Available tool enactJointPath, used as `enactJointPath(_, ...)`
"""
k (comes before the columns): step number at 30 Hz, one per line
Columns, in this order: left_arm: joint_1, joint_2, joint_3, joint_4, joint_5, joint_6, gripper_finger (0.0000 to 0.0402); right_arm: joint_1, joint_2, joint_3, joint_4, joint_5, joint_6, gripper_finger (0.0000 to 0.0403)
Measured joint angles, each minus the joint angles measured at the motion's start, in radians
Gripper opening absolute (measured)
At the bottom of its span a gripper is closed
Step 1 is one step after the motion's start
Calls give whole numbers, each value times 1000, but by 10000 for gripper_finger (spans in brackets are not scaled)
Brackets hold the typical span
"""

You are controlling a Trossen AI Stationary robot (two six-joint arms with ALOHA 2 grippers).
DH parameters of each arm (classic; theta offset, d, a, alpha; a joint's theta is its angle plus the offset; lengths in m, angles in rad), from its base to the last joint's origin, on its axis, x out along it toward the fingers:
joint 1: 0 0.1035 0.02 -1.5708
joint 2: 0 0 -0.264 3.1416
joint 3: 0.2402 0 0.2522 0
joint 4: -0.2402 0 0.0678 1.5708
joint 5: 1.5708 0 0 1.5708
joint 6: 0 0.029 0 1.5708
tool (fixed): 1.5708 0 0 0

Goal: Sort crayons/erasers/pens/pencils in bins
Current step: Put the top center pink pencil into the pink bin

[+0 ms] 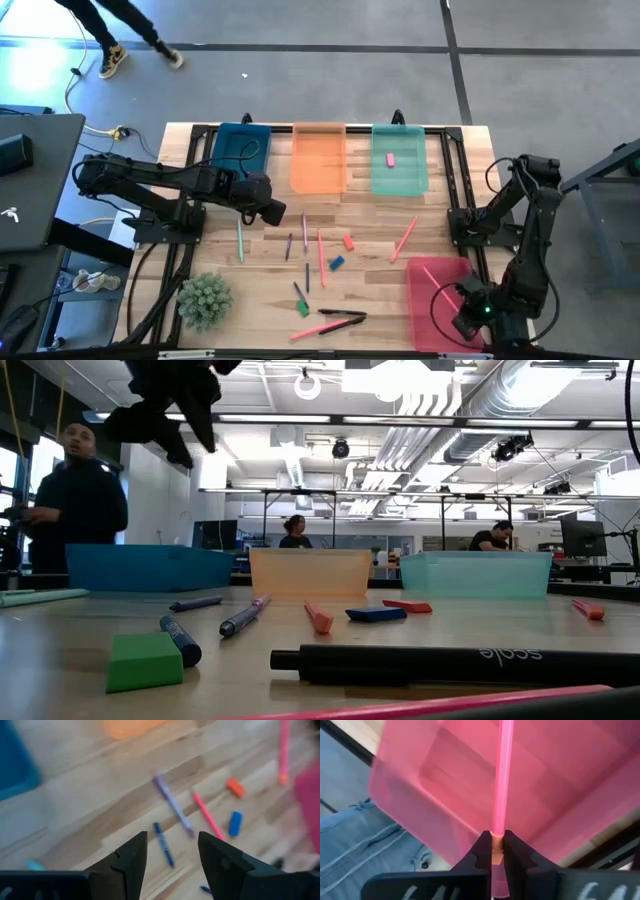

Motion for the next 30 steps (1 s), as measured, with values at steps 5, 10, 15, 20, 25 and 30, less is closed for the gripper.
enactJointPath(5, 53, 0, 0, -136, -81, -67, 165, 0, 42, 0, 34, -4, -1, 5)
enactJointPath(10, 152, 0, 0, -177, -114, -16, 165, 0, 59, 2, 37, -16, 0, 5)
enactJointPath(15, 238, 0, 0, -179, -119, 41, 165, -6, 62, 3, 0, -40, 15, 5)
enactJointPath(20, 248, 0, 0, -177, -68, 50, 165, -29, 66, -2, -68, -56, 3, 5)
enactJointPath(25, 180, 0, 0, -149, -45, 22, 165, -16, 87, -1, -32, -56, -30, 5)
enactJointPath(30, 99, 0, 0, -131, -34, -56, 165, -18, 105, 1, -21, -75, -46, 5)
